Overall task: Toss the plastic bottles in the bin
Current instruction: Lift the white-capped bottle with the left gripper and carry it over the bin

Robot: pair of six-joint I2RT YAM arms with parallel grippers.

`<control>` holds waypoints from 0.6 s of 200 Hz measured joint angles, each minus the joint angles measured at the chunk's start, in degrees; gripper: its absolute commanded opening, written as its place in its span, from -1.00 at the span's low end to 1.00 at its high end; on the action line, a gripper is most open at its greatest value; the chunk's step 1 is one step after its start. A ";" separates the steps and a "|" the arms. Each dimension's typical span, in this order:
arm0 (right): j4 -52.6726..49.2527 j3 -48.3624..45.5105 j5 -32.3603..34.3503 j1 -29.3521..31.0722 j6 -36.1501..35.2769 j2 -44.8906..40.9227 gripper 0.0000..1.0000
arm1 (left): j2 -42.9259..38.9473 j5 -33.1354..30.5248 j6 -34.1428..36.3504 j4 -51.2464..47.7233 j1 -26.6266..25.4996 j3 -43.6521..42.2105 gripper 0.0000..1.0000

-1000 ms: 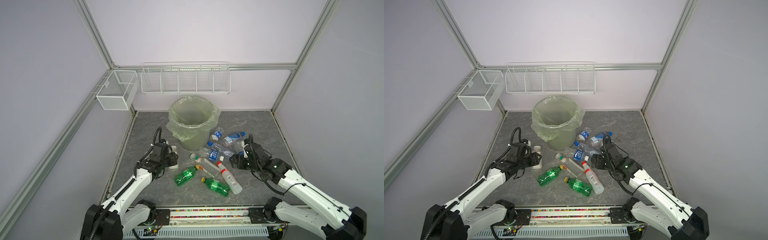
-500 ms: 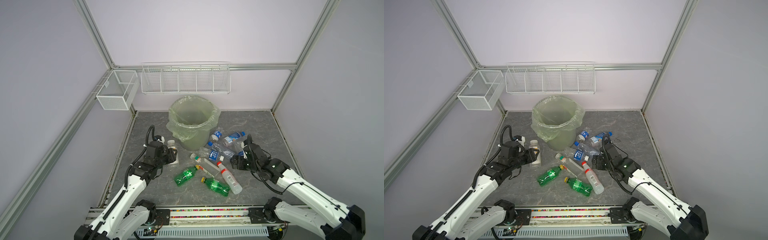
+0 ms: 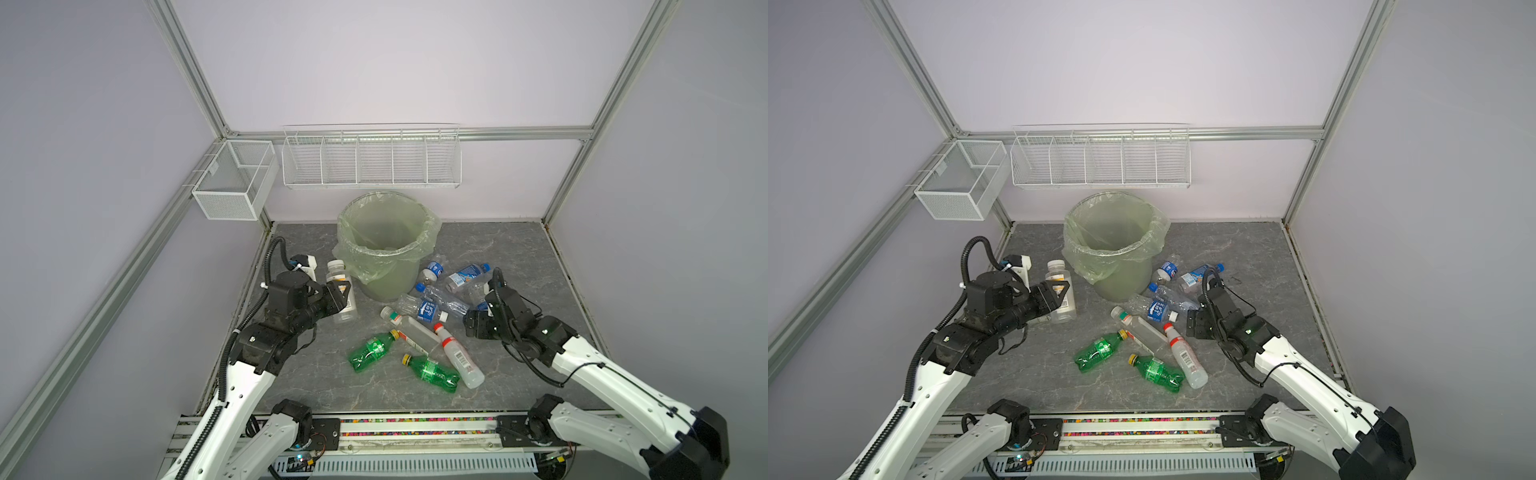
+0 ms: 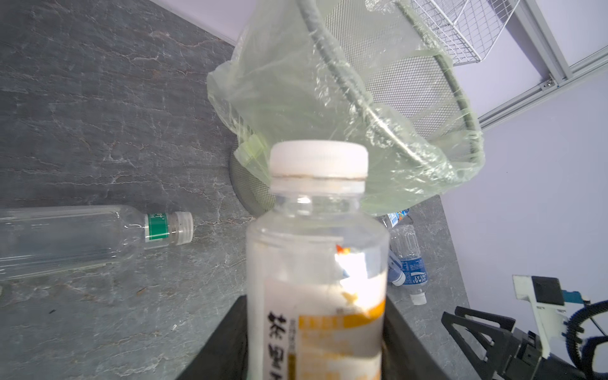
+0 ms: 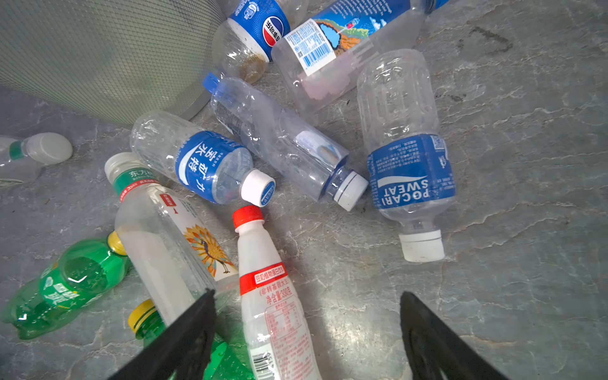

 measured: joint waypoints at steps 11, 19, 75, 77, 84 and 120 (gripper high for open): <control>-0.20 0.00 0.66 0.00 -0.31 -0.07 0.77 | 0.00 0.00 -0.22 -0.59 0.00 1.77 0.04; -0.31 0.00 0.96 0.00 -0.55 -0.17 0.77 | -0.04 0.02 -0.59 -0.55 0.00 2.75 0.04; 0.09 -2.10 1.49 0.00 -0.74 -9.27 0.76 | -4.87 3.15 -4.02 2.60 -0.02 -0.39 -0.01; 0.09 -2.25 1.55 0.00 -0.74 -9.64 0.76 | -5.09 3.15 -4.11 2.62 -0.02 -0.63 -0.02; 0.11 -2.86 2.01 0.00 -0.76 -11.34 0.77 | -6.38 3.21 -4.37 2.91 -0.07 -1.97 -0.03; 0.09 -4.61 4.13 0.00 -1.60 -14.69 0.76 | -12.70 3.10 -6.29 3.17 -0.11 -6.95 -0.05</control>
